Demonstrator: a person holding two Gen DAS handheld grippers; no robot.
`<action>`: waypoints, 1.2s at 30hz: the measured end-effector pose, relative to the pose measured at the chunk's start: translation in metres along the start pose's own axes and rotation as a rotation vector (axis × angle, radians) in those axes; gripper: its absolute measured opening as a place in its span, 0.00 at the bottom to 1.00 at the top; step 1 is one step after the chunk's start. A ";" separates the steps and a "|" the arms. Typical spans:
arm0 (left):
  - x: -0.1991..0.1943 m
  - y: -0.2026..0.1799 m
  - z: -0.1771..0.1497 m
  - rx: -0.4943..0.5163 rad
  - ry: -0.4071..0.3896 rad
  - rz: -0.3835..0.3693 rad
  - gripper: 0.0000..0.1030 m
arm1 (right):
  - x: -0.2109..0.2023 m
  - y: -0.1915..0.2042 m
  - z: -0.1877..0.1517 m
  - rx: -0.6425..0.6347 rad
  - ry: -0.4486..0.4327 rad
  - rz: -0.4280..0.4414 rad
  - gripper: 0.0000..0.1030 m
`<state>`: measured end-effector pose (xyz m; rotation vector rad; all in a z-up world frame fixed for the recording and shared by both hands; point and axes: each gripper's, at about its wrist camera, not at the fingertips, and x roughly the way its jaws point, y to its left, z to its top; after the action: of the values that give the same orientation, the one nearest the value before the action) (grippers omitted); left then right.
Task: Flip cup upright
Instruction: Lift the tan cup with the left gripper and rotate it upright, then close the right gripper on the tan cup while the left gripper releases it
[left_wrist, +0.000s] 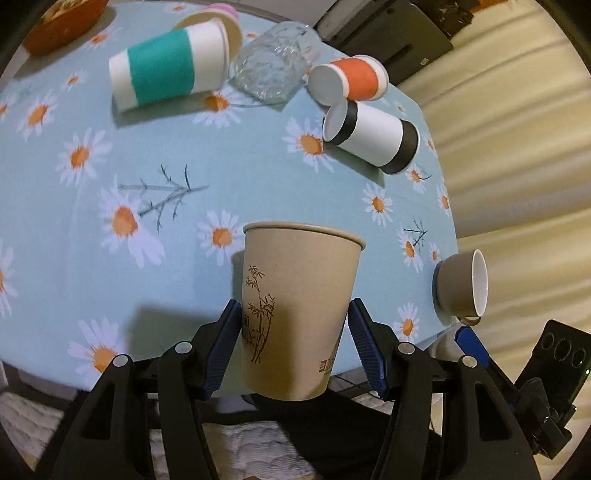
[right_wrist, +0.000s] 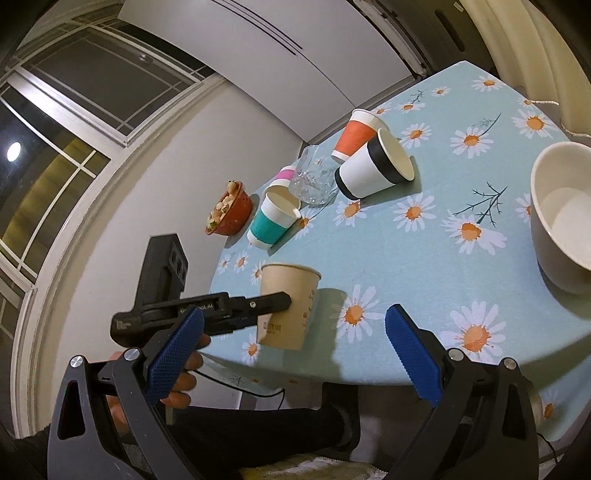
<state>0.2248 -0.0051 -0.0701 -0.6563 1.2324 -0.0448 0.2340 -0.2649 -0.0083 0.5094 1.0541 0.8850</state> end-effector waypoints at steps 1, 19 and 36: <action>0.000 0.000 -0.002 -0.003 -0.004 0.004 0.57 | -0.001 0.000 0.000 0.002 -0.001 0.003 0.95; 0.014 -0.004 -0.006 -0.021 -0.005 0.073 0.62 | 0.002 0.001 -0.003 -0.014 0.033 -0.009 0.95; -0.014 0.000 -0.008 0.003 -0.061 0.060 0.70 | 0.012 -0.003 -0.003 0.002 0.063 -0.022 0.95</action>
<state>0.2130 -0.0028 -0.0595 -0.6141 1.1922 0.0230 0.2347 -0.2574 -0.0184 0.4734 1.1159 0.8849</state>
